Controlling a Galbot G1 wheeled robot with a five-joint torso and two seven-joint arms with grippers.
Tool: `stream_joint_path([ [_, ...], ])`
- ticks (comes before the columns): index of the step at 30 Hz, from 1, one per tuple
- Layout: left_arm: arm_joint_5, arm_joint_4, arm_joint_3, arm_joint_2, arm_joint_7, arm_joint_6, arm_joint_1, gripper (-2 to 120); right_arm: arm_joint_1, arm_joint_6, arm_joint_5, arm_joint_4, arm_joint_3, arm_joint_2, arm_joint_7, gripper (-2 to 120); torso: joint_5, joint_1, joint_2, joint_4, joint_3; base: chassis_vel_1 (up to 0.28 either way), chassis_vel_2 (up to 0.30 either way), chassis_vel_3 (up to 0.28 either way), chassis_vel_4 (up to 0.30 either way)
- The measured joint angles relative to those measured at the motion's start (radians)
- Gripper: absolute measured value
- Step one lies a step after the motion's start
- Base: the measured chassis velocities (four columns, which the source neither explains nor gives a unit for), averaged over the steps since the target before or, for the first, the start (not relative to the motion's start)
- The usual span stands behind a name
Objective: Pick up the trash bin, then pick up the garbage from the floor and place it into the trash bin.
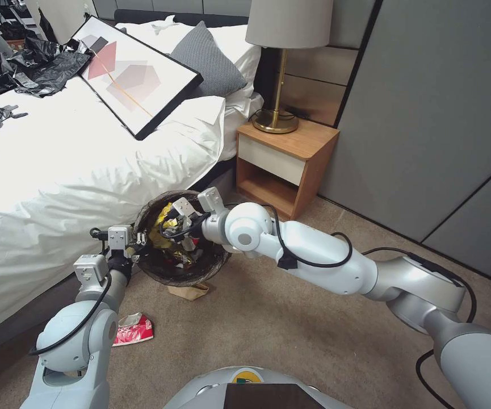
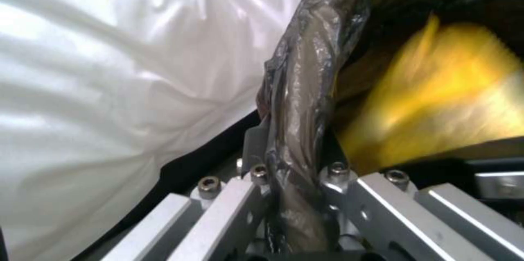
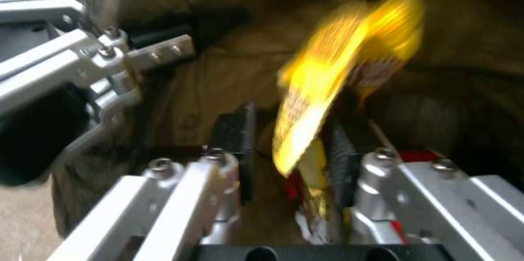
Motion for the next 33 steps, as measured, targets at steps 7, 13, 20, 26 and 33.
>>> stream_joint_path([
  [7, -0.001, 0.000, -0.011, 0.003, 0.000, 0.000, 0.000, 0, 0.016, -0.033, 0.051, 0.082, 0.043, -0.059, 0.044, 57, 0.0001, 0.000, 0.000, 0.0001, 0.000, 0.000, 0.000, 0.000, 0.000],
  [13, -0.002, 0.000, -0.012, 0.004, 0.000, 0.000, -0.001, 0, 0.040, -0.034, 0.125, 0.170, 0.096, -0.104, 0.098, 76, 0.0001, 0.000, 0.000, 0.0001, 0.000, 0.000, 0.000, 0.000, 0.000],
  [20, -0.002, 0.001, -0.013, 0.002, 0.000, 0.000, -0.001, 0, 0.065, 0.010, 0.187, 0.305, 0.230, -0.207, 0.118, 99, 0.0001, 0.000, 0.000, 0.0001, 0.000, 0.000, 0.000, 0.000, 0.000],
  [26, -0.003, 0.001, -0.016, 0.003, 0.000, 0.000, 0.000, 0, 0.040, 0.079, 0.150, 0.373, 0.323, -0.294, 0.117, 100, 0.0002, 0.000, 0.000, 0.0000, 0.000, 0.000, 0.000, 0.000, 0.000],
  [33, -0.007, 0.005, -0.019, 0.010, 0.000, 0.000, -0.003, 0, -0.110, 0.096, 0.116, 0.466, 0.534, -0.399, 0.126, 100, 0.0001, 0.000, 0.000, 0.0002, 0.000, 0.000, 0.000, 0.000, 0.000],
])
